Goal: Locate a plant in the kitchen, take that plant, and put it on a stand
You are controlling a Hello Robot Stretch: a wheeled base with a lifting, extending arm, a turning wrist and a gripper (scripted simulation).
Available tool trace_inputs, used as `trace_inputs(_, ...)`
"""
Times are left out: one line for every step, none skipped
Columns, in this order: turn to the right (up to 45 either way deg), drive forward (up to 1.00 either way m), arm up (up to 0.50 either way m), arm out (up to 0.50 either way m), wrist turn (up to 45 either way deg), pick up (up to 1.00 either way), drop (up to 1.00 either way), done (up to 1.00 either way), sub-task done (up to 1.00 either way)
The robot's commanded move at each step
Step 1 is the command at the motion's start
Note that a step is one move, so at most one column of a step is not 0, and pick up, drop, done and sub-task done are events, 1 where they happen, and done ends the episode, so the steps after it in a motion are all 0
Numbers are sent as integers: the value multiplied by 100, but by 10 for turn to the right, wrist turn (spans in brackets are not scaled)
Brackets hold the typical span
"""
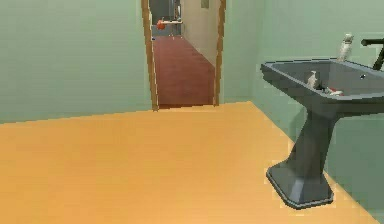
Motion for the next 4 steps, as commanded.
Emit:
trace_inputs(0,100,0,0,0,0,0,0,0)
trace_inputs(-30,0,0,0,0,0,0,0,0)
trace_inputs(0,100,0,0,0,0,0,0,0)
trace_inputs(0,100,0,0,0,0,0,0,0)
